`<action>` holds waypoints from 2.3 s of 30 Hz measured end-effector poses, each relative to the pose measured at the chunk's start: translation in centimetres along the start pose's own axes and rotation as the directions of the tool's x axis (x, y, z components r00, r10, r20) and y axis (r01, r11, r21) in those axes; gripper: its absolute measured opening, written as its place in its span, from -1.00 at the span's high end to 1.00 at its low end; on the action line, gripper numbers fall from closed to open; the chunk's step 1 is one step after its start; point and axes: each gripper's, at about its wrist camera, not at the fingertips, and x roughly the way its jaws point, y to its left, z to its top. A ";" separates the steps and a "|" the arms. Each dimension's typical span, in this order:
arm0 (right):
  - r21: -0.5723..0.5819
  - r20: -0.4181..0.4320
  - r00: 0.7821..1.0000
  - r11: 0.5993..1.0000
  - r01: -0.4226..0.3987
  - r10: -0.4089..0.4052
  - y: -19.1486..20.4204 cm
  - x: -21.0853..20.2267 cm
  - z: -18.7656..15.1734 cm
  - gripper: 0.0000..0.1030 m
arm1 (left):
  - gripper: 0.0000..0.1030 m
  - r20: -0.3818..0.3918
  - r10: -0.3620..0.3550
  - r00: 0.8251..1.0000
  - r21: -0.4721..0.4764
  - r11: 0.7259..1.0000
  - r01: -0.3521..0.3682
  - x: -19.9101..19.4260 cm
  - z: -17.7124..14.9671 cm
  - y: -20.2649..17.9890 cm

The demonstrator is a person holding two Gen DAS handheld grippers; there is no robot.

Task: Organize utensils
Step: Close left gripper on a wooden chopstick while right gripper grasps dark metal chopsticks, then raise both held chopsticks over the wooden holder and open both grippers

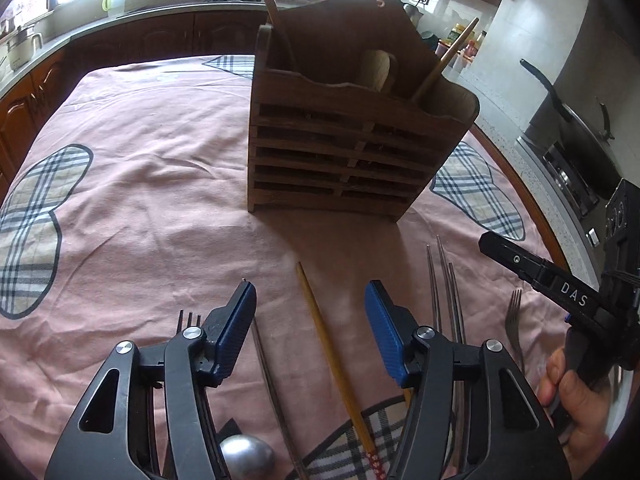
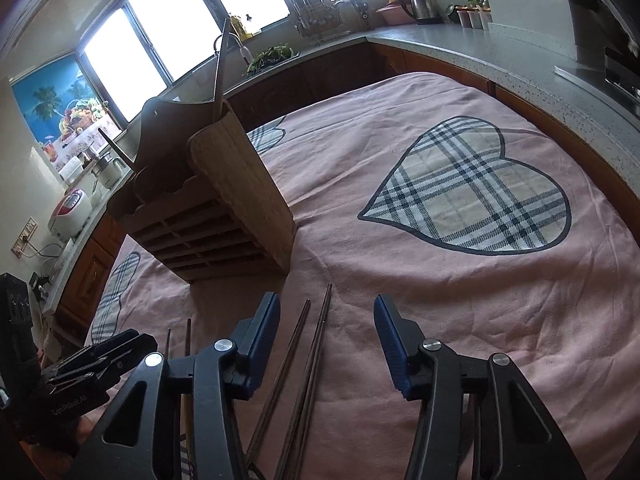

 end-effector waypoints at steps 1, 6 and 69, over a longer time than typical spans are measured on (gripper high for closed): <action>-0.003 -0.007 1.000 1.000 0.002 -0.002 0.0 0.3 0.1 0.09 | -0.06 -0.011 -0.002 1.000 0.003 1.000 0.002 0.4 0.1 -0.1; -0.023 -0.045 0.999 1.000 0.020 -0.021 0.1 2.3 0.6 0.23 | 0.13 -0.057 0.010 0.998 0.015 1.000 -0.009 2.4 0.7 -0.2; -0.104 0.200 0.971 0.989 -0.110 0.129 4.5 -12.7 0.8 0.94 | 0.91 0.244 -0.118 0.963 -0.011 0.992 0.125 -15.4 -1.5 0.4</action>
